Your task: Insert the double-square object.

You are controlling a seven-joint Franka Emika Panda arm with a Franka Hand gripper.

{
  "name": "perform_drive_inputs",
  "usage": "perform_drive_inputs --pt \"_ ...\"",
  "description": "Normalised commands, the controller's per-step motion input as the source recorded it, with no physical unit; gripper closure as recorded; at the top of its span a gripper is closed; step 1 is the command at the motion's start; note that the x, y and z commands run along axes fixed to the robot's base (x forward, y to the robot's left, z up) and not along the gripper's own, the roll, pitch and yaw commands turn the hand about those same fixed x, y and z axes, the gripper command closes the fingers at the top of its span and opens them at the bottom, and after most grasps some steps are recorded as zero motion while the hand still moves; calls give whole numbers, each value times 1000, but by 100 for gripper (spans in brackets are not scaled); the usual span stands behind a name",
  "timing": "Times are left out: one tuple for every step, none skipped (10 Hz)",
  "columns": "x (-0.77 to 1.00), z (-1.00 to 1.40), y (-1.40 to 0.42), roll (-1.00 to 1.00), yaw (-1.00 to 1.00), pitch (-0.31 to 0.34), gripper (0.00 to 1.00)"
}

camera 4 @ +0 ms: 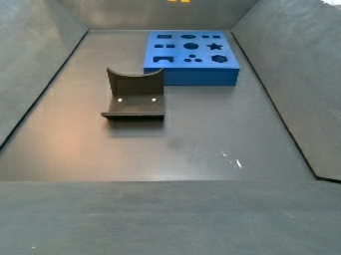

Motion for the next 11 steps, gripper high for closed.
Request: perform_drive_inputs --pt "0 -26 0 0 0 0 100" --pt "203 -260 111 19 -11 3 100" --pt "546 -540 420 0 -91 54 100" --pt "709 -751 531 0 -146 66 100" --pt "731 -783 494 36 -134 76 100" --pt "737 -783 231 146 -37 84 100" --pt "723 -606 0 267 0 119 100" --pt "586 -417 -57 344 91 169 100" --pt "420 -249 -109 277 0 206 100" --pt "360 -117 -40 237 0 194 100" --pt "331 -126 -31 183 63 171 100"
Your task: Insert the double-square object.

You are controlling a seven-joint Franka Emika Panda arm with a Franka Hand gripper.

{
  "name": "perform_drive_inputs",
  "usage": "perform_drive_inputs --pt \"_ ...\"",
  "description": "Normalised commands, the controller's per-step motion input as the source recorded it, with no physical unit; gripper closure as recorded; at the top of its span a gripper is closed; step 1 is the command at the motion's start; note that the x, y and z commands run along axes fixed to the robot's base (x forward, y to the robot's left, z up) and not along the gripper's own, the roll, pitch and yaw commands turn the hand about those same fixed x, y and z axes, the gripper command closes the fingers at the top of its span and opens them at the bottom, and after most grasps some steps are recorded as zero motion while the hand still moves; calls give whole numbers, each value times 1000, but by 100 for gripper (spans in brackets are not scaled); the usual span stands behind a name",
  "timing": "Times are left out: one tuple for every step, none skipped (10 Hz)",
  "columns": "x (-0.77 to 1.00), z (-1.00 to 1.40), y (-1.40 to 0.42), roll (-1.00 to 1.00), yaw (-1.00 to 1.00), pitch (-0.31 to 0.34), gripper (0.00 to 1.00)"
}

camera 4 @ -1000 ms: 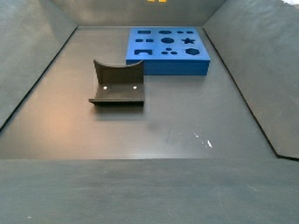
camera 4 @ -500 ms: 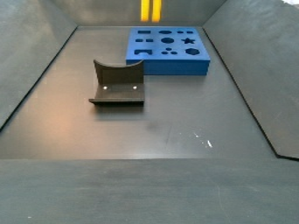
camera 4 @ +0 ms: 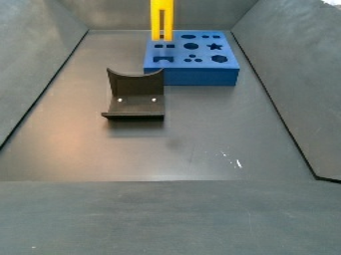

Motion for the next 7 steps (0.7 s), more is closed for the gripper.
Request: perform_drive_inputs --pt "240 -183 0 137 97 123 100" --pt "0 -214 0 124 117 50 100" --pt "0 -129 0 69 151 17 100" --pt "-86 -100 0 0 234 0 100" --pt "-63 -43 0 -30 309 0 100" --pt "-6 -60 0 -14 280 0 100" --pt "0 -37 -40 -29 206 0 100"
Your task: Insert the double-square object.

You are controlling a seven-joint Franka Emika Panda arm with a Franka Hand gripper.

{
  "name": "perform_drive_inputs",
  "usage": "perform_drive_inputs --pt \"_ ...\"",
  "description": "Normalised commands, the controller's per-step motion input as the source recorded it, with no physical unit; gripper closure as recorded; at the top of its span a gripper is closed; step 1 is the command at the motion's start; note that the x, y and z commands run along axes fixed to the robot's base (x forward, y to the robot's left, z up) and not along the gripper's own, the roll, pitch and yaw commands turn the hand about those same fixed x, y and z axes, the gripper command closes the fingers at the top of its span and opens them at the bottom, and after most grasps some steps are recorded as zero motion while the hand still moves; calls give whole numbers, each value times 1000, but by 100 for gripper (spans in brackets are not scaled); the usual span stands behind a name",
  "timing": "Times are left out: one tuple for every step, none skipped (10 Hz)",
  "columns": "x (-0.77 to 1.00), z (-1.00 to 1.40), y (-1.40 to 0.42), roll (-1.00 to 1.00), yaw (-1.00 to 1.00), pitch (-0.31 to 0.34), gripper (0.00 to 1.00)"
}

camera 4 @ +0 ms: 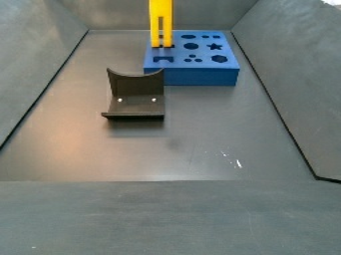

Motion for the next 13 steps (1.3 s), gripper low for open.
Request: perform_drive_inputs --pt "-3 0 -51 -27 134 0 100" --pt "-117 0 -20 -36 46 -19 100" --pt "-197 -9 -17 -54 0 -39 100" --pt "-180 -60 0 -104 -166 -27 100" --pt "-223 -109 23 -126 -211 -30 100" --pt "-154 -74 0 -169 -189 -57 100" --pt "0 -171 0 -224 -209 -83 100" --pt "6 -209 0 -251 -206 -76 100" --pt "69 -220 0 -226 -146 -53 100" --pt "60 -260 11 -181 -111 -23 100" --pt "0 -300 91 -90 -49 -20 100" --pt "0 -303 109 -34 -6 -1 100" --pt "106 -220 60 -1 0 0 100"
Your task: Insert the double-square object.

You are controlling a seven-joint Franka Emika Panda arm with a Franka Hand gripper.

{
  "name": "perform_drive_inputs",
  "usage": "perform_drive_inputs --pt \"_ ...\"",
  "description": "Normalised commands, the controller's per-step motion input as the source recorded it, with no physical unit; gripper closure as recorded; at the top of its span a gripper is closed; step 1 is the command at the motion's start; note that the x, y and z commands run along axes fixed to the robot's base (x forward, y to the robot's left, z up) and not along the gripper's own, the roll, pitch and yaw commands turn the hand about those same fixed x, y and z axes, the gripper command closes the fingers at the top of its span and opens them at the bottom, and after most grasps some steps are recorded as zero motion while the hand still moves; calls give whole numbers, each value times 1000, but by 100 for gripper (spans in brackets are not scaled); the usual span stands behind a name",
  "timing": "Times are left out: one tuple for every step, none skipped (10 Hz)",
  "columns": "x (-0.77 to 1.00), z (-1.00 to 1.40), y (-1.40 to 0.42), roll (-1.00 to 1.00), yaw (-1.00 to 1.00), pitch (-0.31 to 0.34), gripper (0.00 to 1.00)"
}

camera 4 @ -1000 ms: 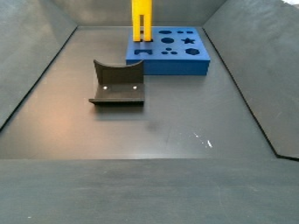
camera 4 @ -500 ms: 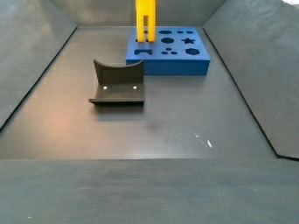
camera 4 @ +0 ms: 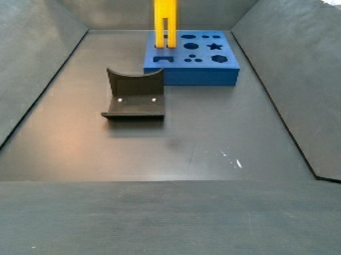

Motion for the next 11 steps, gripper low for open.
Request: perform_drive_inputs --pt "206 -140 3 0 0 6 100" --pt "109 -240 0 0 0 0 100" --pt "74 -280 0 -51 0 0 100" --pt "80 -300 0 -66 0 0 100" --pt "0 -529 0 -39 0 0 100" --pt "0 -760 23 0 0 0 100" --pt "0 -880 0 40 0 0 100" --pt "0 -931 0 103 0 27 100" --pt "0 -897 0 127 0 46 100" --pt "0 -703 0 56 -11 30 100" --pt "34 -200 0 27 0 33 100"
